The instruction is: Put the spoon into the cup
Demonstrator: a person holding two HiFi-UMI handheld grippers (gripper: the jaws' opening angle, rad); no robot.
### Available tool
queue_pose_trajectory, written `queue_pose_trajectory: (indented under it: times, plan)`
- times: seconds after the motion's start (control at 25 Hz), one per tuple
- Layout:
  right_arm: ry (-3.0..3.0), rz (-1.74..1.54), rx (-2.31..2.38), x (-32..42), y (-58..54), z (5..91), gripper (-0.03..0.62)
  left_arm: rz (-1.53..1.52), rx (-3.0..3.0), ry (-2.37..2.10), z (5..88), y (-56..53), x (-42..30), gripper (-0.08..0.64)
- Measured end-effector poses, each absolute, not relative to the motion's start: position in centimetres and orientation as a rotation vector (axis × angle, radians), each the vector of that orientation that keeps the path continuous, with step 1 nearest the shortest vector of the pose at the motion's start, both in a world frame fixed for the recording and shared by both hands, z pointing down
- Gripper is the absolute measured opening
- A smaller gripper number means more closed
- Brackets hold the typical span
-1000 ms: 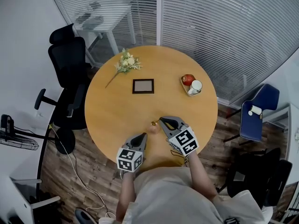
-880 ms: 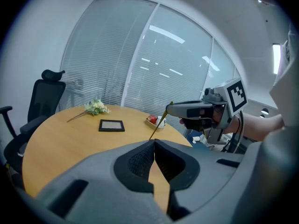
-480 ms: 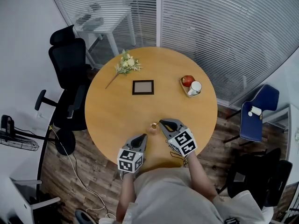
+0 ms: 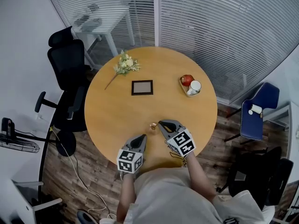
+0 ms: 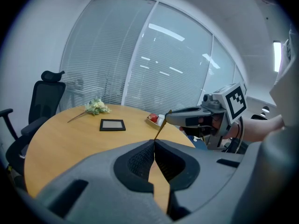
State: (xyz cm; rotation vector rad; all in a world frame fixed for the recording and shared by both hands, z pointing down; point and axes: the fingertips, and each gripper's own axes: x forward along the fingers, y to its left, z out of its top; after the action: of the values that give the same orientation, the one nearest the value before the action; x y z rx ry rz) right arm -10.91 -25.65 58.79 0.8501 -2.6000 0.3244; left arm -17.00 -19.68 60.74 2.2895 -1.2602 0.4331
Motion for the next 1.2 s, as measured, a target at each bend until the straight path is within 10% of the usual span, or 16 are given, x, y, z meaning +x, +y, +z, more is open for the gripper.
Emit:
queue_pose_trajectory:
  times: [1.2]
  plan:
    - [-2.577,0.429,0.851,-11.4,-25.2,62.7,0.003,0.421,2.258,-1.265,61.6,-20.0,-17.2,0.009]
